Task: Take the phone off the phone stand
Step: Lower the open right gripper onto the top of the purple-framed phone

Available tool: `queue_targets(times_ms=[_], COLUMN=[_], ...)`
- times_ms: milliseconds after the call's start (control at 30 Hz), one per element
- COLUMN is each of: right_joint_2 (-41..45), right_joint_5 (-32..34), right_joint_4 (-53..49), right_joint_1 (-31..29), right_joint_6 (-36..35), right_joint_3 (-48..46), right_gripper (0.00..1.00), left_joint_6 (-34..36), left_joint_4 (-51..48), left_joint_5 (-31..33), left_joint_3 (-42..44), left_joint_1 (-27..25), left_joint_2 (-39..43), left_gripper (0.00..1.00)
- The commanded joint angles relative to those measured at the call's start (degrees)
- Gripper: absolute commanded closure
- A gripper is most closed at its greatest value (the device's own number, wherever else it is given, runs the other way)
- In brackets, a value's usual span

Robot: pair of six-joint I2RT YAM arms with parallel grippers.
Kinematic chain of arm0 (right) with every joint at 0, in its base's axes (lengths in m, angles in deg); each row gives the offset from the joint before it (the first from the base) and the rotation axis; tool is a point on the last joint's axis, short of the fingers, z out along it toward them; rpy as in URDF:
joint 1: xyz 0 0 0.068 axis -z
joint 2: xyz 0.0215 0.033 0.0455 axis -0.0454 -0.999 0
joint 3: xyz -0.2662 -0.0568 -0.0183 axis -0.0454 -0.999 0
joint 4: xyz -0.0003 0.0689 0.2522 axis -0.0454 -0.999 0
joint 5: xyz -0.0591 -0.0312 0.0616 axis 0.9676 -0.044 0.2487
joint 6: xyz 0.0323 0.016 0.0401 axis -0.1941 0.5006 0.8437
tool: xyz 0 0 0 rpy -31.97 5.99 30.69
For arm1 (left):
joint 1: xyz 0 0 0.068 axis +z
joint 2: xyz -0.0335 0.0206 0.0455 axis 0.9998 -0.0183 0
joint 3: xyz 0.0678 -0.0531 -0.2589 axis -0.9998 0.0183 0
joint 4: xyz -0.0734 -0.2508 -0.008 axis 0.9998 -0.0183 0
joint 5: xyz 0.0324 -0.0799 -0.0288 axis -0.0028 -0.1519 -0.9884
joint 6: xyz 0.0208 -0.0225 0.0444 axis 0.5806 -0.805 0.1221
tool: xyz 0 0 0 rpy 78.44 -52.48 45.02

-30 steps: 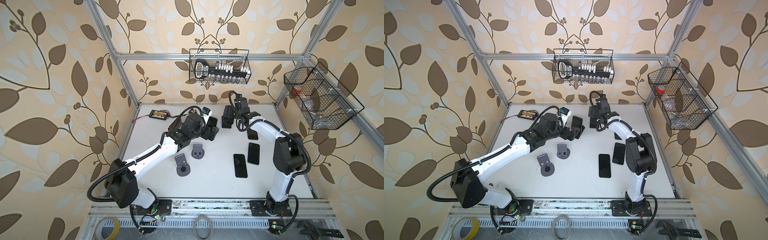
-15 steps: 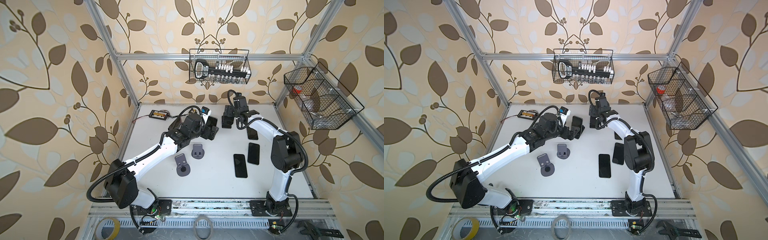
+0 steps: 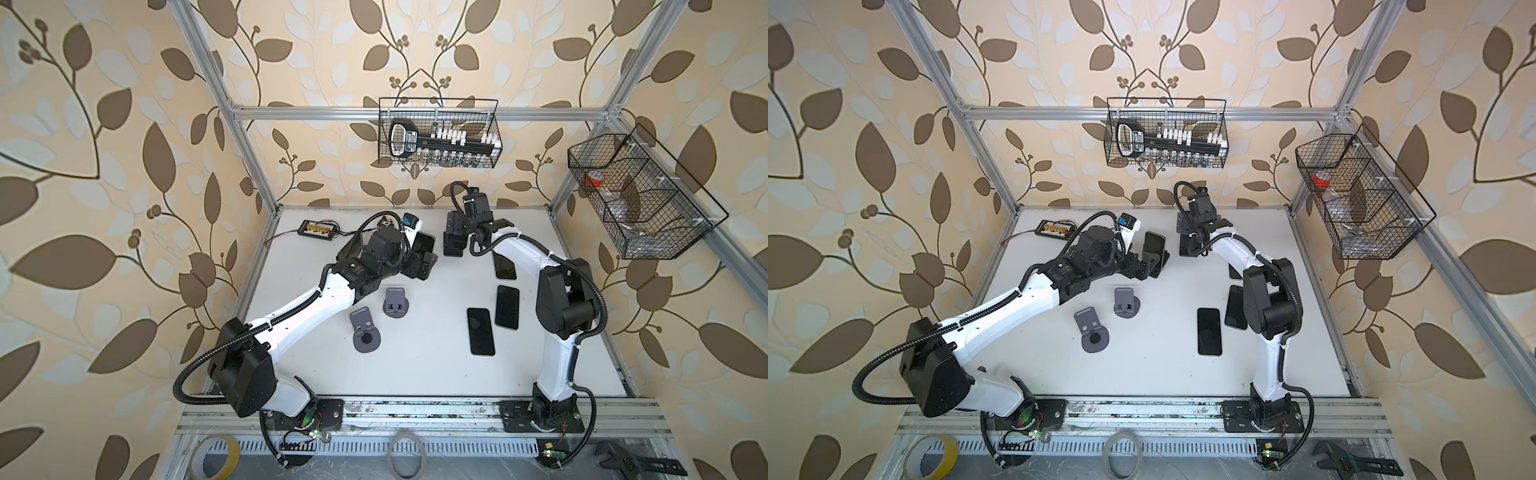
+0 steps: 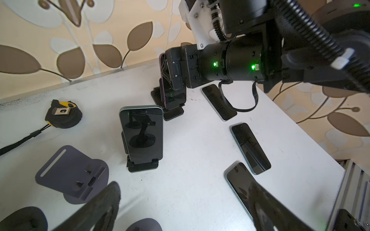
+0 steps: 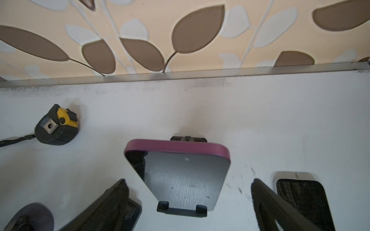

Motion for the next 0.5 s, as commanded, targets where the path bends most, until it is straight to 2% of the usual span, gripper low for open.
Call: queue_targets(times_ms=[0,467], right_joint_2=[-1.73,-4.79], right_joint_5=[0.84,-0.56], right_joint_4=[-0.63,-2.22], right_joint_1=[0.49,0.95], right_joint_6=[-0.74,-1.2], right_joint_3=[2.35,6.39], right_gripper=[0.03,0.02], left_joint_6=[-0.1,-0.34], left_joint_4=[1.26,1.33], left_joint_5=[1.83,1.55], left_joint_3=[0.01,0.2], left_joint_1=[-0.37,-0.61], left_joint_2=[1.46,1.68], left_gripper=[0.01,0.01])
